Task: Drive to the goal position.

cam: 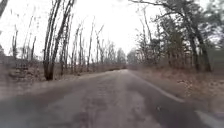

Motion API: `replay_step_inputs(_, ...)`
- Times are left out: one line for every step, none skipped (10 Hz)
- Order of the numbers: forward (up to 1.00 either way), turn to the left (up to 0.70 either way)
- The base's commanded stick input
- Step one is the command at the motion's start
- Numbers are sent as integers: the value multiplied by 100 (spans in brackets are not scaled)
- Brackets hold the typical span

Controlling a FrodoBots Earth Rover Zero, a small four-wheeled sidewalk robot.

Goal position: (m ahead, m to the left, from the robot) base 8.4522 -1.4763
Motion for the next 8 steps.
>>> replay_step_inputs(100, 0)
replay_step_inputs(100, 0)
replay_step_inputs(100, 0)
replay_step_inputs(100, 0)
replay_step_inputs(100, 0)
replay_step_inputs(100, 0)
replay_step_inputs(100, 0)
replay_step_inputs(100, 0)
